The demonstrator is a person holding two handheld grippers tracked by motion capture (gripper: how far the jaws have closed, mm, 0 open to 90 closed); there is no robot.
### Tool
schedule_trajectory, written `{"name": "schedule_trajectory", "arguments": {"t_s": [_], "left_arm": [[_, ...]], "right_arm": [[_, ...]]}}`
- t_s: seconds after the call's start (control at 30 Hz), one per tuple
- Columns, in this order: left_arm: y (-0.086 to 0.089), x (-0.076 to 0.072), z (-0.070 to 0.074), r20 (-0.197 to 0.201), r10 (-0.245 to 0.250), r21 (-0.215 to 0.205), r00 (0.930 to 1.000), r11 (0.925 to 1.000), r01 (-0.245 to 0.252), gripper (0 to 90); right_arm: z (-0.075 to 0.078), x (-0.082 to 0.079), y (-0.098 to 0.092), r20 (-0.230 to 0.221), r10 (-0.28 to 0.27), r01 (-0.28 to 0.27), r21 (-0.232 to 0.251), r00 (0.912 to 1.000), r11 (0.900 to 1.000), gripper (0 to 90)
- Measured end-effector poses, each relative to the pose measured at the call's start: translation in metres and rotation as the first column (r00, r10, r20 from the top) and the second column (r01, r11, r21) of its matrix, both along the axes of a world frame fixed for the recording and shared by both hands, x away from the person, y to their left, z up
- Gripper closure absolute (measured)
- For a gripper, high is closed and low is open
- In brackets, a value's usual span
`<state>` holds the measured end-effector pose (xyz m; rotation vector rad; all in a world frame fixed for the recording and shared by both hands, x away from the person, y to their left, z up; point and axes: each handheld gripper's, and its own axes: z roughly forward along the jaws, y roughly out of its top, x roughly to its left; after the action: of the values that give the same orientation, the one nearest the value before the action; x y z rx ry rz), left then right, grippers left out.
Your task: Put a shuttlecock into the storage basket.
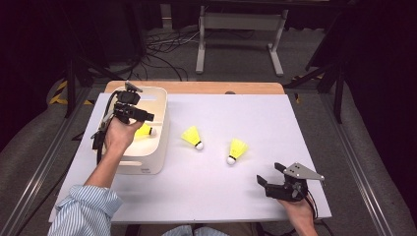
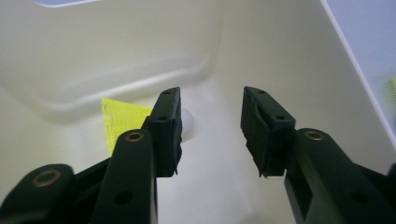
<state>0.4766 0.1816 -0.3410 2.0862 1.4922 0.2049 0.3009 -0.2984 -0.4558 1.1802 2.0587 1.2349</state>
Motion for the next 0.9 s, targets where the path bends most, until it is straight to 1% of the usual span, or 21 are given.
{"name": "schedule_trajectory", "arguments": {"t_s": [0.1,0.17,0.3,0.37,0.47,0.63,0.73,0.77,0.83,0.9], "left_arm": [[-0.001,-0.003,0.001,0.002,-0.008,0.014,1.0,0.9999,0.008,51.7],[-0.002,-0.005,0.003,0.009,-0.011,0.01,0.9999,0.9999,0.011,49.5],[-0.002,-0.008,0.005,0.016,-0.02,0.02,0.9997,0.9996,0.02,44.3],[-0.002,-0.009,0.006,0.018,-0.018,0.018,0.9997,0.9997,0.018,42.6],[-0.001,-0.01,0.008,0.032,-0.018,0.009,0.9993,0.9998,0.017,40.8],[-0.002,-0.013,0.01,0.039,-0.019,0.012,0.9991,0.9998,0.018,38.1],[-0.003,-0.017,0.014,0.049,-0.018,0.003,0.9986,0.9998,0.018,36.9],[-0.004,-0.019,0.016,0.058,-0.023,0.002,0.9981,0.9997,0.023,36.8],[-0.005,-0.022,0.02,0.072,-0.033,0.008,0.9968,0.9994,0.033,36.7],[-0.005,-0.025,0.022,0.075,-0.037,0.009,0.9965,0.9993,0.036,36.6]], "right_arm": [[0.0,0.0,0.0,0.001,-0.002,0.002,0.001,1.0,1.0,15.9],[0.0,0.0,0.0,0.001,-0.003,0.003,-0.001,1.0,1.0,16.0],[0.001,0.0,0.002,0.004,0.007,-0.007,-0.008,1.0,1.0,16.1],[0.0,0.0,0.003,0.003,0.011,-0.011,-0.012,0.9999,1.0,16.0],[0.0,0.0,0.003,0.002,0.011,-0.011,-0.018,0.9999,1.0,16.0],[0.0,0.0,0.003,0.003,0.011,-0.011,-0.017,0.9999,1.0,16.2],[0.001,0.001,0.005,0.003,0.015,-0.015,-0.018,0.9999,1.0,16.2],[0.001,0.002,0.005,0.003,0.019,-0.019,-0.02,0.9998,1.0,16.2],[0.001,0.001,0.006,-0.001,0.016,-0.016,-0.019,0.9999,1.0,16.3],[0.0,0.001,0.006,-0.004,0.018,-0.018,-0.019,0.9998,1.0,16.3]]}}
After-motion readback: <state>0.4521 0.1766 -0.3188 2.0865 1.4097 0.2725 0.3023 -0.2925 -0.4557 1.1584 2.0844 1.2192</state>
